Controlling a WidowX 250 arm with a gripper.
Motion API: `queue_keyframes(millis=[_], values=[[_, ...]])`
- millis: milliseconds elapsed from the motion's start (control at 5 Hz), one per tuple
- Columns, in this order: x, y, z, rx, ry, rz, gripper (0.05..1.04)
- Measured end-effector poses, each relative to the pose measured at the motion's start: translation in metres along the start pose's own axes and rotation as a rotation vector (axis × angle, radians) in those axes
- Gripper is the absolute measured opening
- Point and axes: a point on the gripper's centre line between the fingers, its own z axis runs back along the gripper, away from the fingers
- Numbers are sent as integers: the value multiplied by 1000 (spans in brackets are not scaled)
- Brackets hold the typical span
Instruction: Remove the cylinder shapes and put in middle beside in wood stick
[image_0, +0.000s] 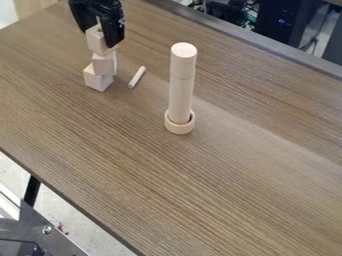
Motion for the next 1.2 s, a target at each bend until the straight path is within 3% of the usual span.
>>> queue_keyframes(millis=[200,400,800,1200], values=[[-5,-3,-10,-20,27,3,999],[-2,-7,-7,-31,14,7,999],[5,-12,32,7,-112,12,999],[15,-19,58,25,-205,-2,998]])
